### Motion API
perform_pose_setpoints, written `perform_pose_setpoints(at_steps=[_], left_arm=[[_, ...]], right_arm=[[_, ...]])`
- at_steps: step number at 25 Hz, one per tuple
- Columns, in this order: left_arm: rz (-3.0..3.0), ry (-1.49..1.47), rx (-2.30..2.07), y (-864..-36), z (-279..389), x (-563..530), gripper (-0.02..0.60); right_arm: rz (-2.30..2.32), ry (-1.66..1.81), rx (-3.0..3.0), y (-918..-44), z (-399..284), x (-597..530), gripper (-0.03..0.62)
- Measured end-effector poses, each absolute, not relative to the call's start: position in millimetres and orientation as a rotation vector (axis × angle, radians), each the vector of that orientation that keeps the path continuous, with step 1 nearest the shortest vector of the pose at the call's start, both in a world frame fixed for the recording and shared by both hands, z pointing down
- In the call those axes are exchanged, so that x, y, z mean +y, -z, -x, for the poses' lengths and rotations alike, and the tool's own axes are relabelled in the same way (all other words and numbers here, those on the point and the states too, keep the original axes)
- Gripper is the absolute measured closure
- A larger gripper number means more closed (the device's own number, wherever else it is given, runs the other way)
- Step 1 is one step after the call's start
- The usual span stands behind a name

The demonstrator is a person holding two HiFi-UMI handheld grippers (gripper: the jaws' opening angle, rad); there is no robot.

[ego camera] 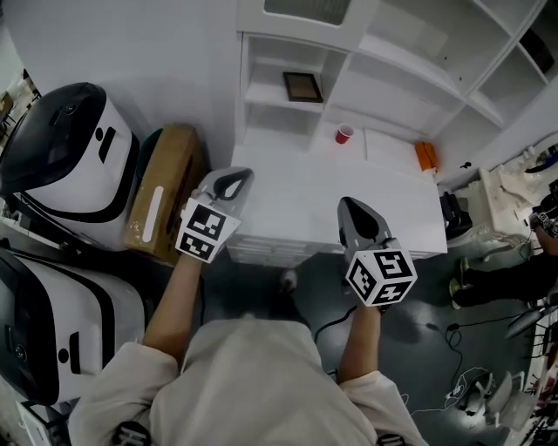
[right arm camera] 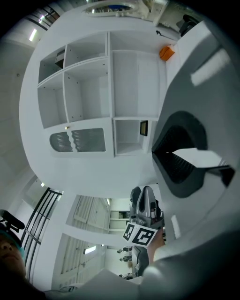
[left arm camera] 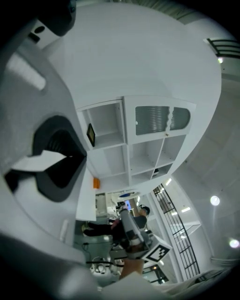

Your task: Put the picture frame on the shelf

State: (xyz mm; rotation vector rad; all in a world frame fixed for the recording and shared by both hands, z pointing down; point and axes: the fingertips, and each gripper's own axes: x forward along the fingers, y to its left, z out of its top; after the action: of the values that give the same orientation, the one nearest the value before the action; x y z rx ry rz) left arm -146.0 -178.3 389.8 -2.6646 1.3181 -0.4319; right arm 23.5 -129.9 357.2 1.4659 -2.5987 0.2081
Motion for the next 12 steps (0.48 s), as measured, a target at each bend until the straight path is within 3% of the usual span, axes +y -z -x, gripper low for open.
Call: perform_pose_setpoints(at_steps=[12], left_arm=[[2.61, 0.364, 1.394, -370, 172, -130, 0.578]], right_arm=[[-1.516, -0.184, -2.59, -350, -17, -100, 0.589]])
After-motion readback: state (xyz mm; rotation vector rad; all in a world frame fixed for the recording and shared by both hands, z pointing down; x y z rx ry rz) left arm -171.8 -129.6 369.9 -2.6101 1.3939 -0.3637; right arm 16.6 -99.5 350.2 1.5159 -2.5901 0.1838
